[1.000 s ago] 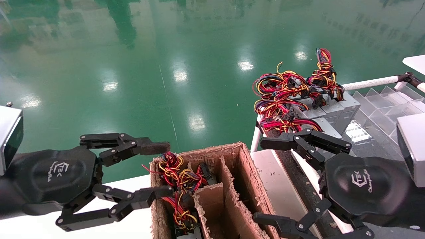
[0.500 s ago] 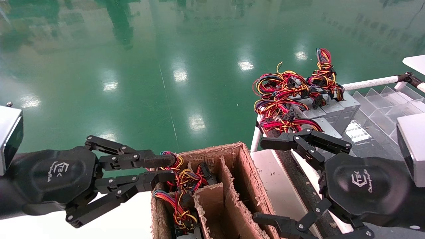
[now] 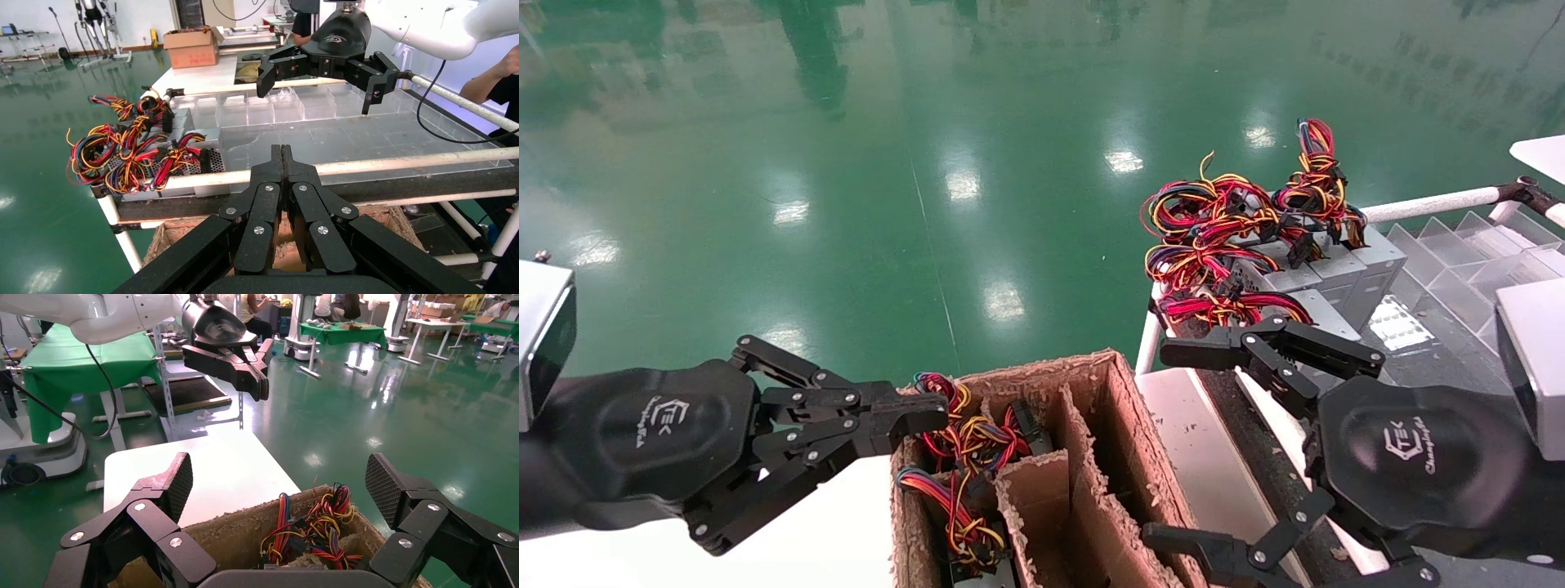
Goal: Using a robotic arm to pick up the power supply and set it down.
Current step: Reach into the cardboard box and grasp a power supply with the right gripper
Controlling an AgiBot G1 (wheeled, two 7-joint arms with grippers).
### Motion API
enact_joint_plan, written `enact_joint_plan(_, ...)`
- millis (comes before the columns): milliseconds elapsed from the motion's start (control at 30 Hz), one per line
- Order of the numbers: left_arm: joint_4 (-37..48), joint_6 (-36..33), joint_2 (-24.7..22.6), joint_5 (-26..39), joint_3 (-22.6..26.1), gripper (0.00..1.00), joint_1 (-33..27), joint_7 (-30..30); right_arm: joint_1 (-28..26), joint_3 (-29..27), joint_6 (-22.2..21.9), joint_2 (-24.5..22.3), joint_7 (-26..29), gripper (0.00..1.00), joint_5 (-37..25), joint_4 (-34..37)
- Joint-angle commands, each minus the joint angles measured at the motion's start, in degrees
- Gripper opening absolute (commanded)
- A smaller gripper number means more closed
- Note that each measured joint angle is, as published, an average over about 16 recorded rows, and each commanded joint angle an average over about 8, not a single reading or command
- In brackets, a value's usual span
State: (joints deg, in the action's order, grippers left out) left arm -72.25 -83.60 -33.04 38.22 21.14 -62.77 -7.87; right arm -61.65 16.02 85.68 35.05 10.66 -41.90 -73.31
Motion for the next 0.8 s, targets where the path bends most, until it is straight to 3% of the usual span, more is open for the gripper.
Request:
enact_joint_plan(33,0.00,0.00,0.00,0.00,0.00,1.00,0.00,0.00,0.00,0.00,0.00,0.00,0.00,1.00,0.00,0.00)
enact_joint_plan(433,0.01,0.00,0.00,0.00,0.00,1.00,0.00,0.00,0.13,0.66,-2.36,0.24,0.82,1.00,-2.04,0.32)
enact_joint_plan(800,0.01,0.00,0.00,0.00,0.01,1.00,-0.01,0.01,-3.09,8.55,-10.17,6.29,9.16,1.00,-15.28,-0.31)
